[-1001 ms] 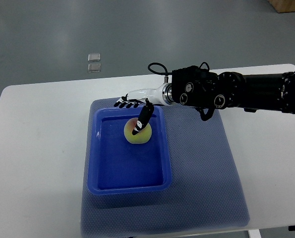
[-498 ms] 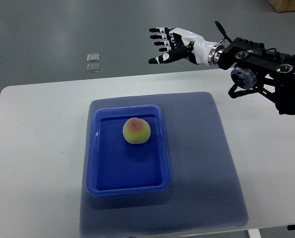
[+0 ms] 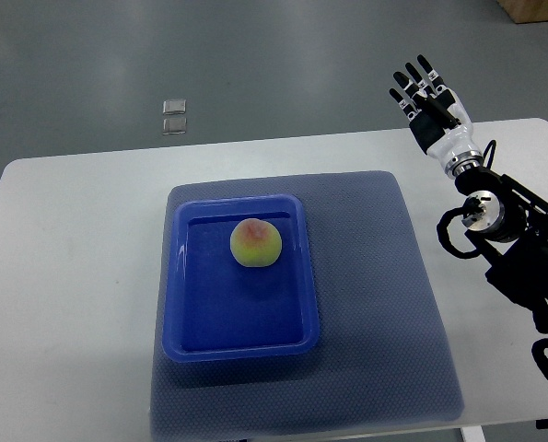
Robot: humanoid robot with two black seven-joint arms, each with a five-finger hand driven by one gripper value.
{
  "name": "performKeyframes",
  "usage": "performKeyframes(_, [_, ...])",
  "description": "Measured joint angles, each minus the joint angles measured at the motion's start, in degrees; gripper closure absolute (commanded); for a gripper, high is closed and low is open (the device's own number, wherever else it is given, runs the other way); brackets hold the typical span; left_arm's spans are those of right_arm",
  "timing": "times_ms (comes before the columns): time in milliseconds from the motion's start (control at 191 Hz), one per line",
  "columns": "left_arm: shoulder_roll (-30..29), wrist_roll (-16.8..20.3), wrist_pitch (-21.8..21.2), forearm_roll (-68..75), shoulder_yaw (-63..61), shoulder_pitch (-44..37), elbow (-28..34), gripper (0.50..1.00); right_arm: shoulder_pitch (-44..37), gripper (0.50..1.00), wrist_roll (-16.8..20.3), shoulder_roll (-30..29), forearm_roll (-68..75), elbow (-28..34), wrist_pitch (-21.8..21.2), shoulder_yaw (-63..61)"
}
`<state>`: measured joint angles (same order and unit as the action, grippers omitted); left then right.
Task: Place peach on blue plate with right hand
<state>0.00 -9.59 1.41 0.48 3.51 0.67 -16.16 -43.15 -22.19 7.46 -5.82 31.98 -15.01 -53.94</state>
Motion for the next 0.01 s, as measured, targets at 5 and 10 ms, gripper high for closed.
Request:
performKeyframes(5, [0.0, 0.0, 0.0, 0.0, 0.0, 0.0, 0.0, 0.5, 0.0, 0.562, 0.0, 0.0, 0.0, 0.0, 0.0, -0.1])
performKeyframes(10, [0.0, 0.0, 0.0, 0.0, 0.0, 0.0, 0.0, 0.5, 0.1, 0.562, 0.0, 0.0, 0.0, 0.0, 0.0, -0.2])
